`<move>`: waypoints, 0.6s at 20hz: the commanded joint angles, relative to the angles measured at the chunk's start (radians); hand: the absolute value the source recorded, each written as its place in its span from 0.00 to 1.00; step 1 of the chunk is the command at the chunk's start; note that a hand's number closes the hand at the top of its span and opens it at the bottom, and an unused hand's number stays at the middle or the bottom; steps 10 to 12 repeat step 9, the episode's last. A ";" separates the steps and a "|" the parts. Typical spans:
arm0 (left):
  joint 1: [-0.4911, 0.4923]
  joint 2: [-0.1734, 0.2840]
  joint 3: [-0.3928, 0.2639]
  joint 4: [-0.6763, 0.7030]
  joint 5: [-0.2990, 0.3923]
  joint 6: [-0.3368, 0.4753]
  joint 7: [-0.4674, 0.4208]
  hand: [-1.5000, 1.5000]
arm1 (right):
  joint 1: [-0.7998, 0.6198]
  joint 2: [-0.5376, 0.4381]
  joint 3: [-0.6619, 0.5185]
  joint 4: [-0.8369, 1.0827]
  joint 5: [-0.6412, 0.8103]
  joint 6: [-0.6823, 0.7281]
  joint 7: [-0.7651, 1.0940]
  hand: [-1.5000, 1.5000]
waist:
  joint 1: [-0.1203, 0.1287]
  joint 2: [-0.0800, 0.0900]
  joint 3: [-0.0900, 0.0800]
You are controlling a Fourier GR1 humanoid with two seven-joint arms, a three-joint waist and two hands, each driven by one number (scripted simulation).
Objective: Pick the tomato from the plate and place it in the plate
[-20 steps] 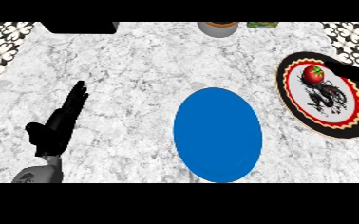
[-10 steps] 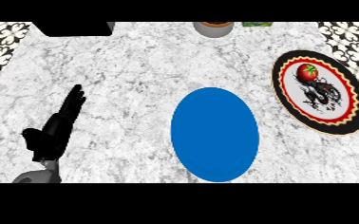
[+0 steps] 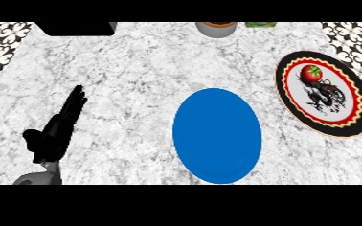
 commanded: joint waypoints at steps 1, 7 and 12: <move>-0.009 0.007 0.010 -0.014 0.007 -0.017 -0.005 0.50 | 0.058 -0.020 0.000 0.127 -0.012 0.075 -0.149 0.00 | 0.007 0.001 0.000; -0.073 0.004 0.037 0.089 0.009 -0.028 -0.024 0.50 | 0.049 -0.073 0.034 0.279 -0.013 0.063 -0.260 0.00 | 0.005 0.001 0.000; -0.046 -0.017 0.011 0.070 -0.020 -0.010 -0.042 0.50 | 0.018 -0.112 0.020 0.385 -0.021 0.056 -0.331 0.00 | 0.008 0.002 0.000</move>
